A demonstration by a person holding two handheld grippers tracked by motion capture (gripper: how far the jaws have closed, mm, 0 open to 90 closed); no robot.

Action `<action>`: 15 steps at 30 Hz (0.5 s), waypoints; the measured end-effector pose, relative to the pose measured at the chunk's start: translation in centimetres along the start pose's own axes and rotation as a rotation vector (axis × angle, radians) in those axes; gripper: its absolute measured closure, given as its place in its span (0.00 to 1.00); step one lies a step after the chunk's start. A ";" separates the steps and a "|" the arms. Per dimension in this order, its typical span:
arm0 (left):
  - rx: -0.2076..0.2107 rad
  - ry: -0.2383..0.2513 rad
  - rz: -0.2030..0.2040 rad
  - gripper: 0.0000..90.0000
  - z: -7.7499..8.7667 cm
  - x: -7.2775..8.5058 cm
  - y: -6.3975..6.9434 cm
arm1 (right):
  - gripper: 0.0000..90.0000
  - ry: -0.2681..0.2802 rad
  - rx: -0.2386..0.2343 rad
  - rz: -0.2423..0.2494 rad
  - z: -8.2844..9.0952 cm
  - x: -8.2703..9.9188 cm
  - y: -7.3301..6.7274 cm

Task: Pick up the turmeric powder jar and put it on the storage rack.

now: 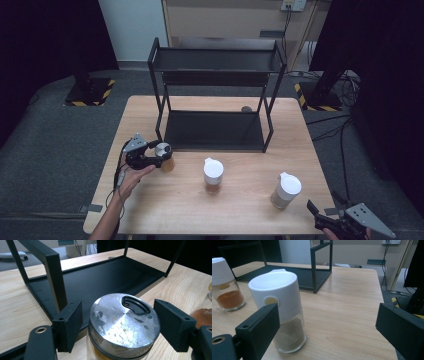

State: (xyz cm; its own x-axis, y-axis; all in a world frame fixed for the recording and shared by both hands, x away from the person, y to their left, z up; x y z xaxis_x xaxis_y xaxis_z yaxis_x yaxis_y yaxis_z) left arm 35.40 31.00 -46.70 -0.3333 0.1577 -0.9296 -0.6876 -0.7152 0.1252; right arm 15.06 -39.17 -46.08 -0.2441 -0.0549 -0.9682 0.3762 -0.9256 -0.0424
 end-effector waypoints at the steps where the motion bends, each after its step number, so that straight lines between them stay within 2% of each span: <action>1: 0.000 0.000 -0.005 0.29 -0.1 0.0 0.0 | 0.06 -0.001 0.001 -0.001 0.0 0.0 0.0; 9: 0.001 0.011 -0.029 0.38 -0.5 0.3 0.2 | 0.06 0.000 0.001 -0.005 0.0 0.0 0.0; 15: 0.001 0.012 -0.043 0.38 -0.5 0.3 0.2 | 0.06 0.001 0.000 -0.006 0.0 0.0 0.1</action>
State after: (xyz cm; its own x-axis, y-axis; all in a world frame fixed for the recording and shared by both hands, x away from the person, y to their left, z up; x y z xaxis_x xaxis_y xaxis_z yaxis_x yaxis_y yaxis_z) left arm 35.43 30.54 -47.16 -0.2952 0.1800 -0.9383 -0.7016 -0.7074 0.0850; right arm 15.08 -39.23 -46.11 -0.2455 -0.0495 -0.9681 0.3745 -0.9260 -0.0476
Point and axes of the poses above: each handheld gripper's, and its own axes: z roughly backward along the jaws, x roughly out of its underside, y roughly to its right, the point moved 5 cm from there along -z, roughly forward along the jaws, and after that the axes turned 1 degree about y, right-handed, at the moved point
